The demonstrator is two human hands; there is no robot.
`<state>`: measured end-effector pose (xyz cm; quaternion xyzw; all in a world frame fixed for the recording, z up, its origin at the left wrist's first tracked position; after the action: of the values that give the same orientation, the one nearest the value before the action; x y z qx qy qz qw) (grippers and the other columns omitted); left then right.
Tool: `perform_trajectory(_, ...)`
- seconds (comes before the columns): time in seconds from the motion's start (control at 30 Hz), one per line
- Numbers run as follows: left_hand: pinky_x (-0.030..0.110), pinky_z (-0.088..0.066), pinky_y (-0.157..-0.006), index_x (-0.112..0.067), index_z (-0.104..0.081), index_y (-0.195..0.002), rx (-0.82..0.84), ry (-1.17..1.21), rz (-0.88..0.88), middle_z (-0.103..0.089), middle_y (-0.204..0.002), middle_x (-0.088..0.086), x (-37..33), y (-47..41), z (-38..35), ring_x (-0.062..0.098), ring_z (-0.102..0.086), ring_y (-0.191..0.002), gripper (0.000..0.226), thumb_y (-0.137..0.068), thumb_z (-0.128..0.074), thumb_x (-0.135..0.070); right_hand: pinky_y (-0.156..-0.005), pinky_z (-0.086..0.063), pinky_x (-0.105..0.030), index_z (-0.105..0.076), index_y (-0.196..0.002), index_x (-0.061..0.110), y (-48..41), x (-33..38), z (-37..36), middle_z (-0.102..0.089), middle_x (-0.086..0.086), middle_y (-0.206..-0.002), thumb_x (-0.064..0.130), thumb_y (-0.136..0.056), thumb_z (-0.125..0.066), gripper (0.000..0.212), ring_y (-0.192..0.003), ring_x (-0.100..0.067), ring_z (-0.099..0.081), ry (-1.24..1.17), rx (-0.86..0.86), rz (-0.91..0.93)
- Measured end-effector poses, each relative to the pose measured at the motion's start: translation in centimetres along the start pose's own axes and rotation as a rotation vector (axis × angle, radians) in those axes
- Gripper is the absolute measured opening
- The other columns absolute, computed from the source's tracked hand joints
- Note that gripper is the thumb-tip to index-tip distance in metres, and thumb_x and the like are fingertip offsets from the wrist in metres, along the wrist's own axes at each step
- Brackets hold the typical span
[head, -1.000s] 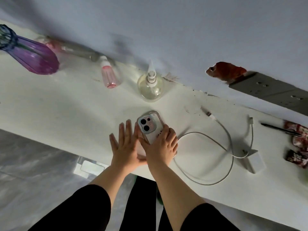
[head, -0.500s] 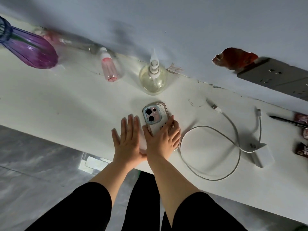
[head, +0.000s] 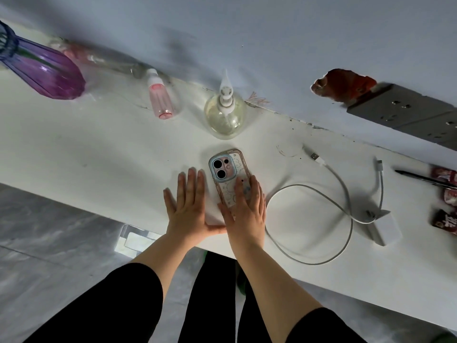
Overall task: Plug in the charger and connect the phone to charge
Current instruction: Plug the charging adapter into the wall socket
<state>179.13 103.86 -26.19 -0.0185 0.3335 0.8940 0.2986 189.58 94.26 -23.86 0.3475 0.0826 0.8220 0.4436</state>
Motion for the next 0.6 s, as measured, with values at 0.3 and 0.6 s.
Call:
perform_trajectory(0.3, 0.06, -0.003, -0.114, -0.023, 0.038, -0.138, 0.174, -0.033, 0.067, 0.042, -0.149, -0.002, -2.5, 0.8, 1.8, 0.025, 0.029, -0.142, 0.143, -0.056, -0.068, -0.071, -0.116, -0.02, -0.031, -0.043, -0.142, 0.02, 2.8, -4.1, 8.8, -0.048, -0.003, -0.147, 0.03, -0.093, -0.055, 0.052, -0.139, -0.021, -0.037, 0.071, 0.066, 0.126)
perform_trajectory(0.6, 0.046, -0.004, -0.121, -0.017, 0.018, -0.148, -0.006, 0.042, -0.124, 0.016, -0.16, 0.011, -15.1, 2.7, 1.9, 0.028, 0.013, -0.147, 0.118, -0.073, -0.066, -0.053, -0.105, -0.035, -0.046, -0.046, -0.135, 0.013, 4.8, -19.0, 21.2, -0.052, -0.012, -0.13, 0.016, -0.085, -0.061, 0.053, -0.121, -0.032, -0.046, 0.1, -0.228, -0.446)
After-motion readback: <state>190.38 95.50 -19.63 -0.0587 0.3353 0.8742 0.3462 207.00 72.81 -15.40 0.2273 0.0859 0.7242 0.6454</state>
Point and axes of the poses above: each hand's wrist, its own y-axis away from the middle knuckle, its own z-axis out of the back of the hand, x = y × z, the point moved 7 cm from there along -y, towards the middle knuckle
